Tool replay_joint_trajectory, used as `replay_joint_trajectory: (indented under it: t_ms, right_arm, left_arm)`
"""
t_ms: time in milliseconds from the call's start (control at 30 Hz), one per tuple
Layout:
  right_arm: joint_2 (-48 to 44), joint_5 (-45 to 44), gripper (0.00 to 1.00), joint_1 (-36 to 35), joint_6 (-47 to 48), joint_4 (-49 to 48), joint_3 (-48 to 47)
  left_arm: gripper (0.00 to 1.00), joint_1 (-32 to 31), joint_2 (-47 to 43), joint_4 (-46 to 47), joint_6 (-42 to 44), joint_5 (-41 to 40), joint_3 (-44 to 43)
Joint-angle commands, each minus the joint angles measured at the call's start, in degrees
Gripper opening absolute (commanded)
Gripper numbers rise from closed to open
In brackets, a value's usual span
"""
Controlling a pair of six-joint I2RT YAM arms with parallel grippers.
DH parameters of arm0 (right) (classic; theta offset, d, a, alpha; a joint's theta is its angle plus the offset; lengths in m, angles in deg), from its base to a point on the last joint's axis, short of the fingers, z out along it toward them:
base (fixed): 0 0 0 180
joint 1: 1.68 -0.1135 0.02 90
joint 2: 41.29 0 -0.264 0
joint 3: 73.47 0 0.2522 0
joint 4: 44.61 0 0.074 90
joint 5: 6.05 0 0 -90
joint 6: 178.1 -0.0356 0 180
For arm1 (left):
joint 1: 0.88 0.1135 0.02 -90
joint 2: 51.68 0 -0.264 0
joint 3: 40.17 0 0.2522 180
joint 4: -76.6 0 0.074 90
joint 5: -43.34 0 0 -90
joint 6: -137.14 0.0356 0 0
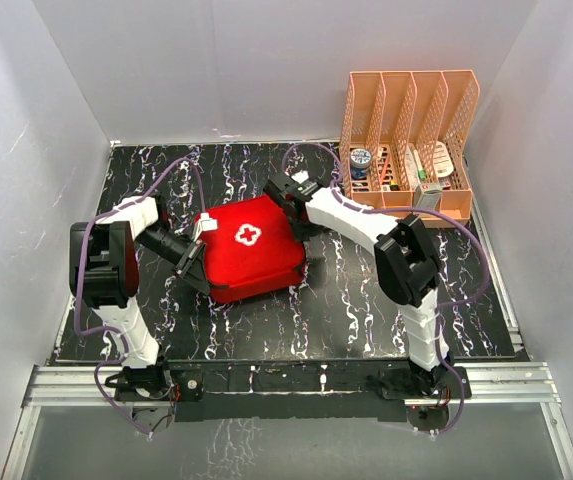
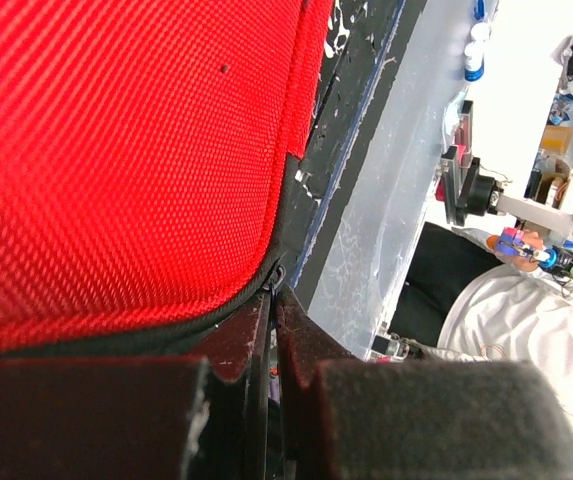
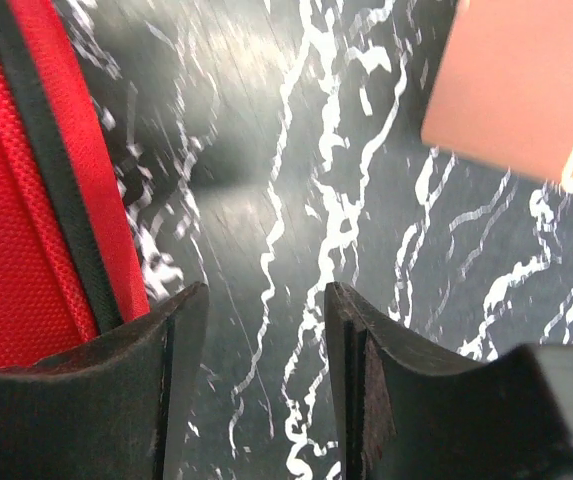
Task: Organize the medicine kit
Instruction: Zip the medicine pouch at the center of the board.
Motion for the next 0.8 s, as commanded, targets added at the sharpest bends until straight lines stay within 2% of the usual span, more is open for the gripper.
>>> replay_joint_trajectory:
  t_ms: [0,300,400,467,633,767]
  right_arm:
    - [5.7,6.4,0.48,-1.7,1.0,-11.8,-8.1]
    - [17.9,11.8,0.45,-1.7,4.5,-13.8,-24.2]
    - [19.4,9.6,0.47,-1.5,3.6,-11.1,-28.1]
    - [16.8,7.7,0.49,-0.9,1.5,-10.1,-26.7]
    - [2.4,3.7,0.54,-0.3,-6.2,-11.5,-17.3]
    - [-5.4,7.2,0.54,-0.4,-17.5,-8.5,-11.8]
  left_arm:
    - [0.0,-0.7,0.5,-3.1,2.2,9.8,0.0]
    - [0.0,-0.7,7.2,-3.0,2.9,14.2,-4.1]
    - [0.0,-0.7,9.9,-3.0,2.5,15.1,-6.7]
    - [0.0,-0.8,11.1,-3.0,2.2,15.6,-8.6]
    - [0.0,-0.7,13.1,0.2,-1.2,16.4,-11.6]
    - [0.0,-0.9,15.7,0.6,-2.1,17.6,-14.1]
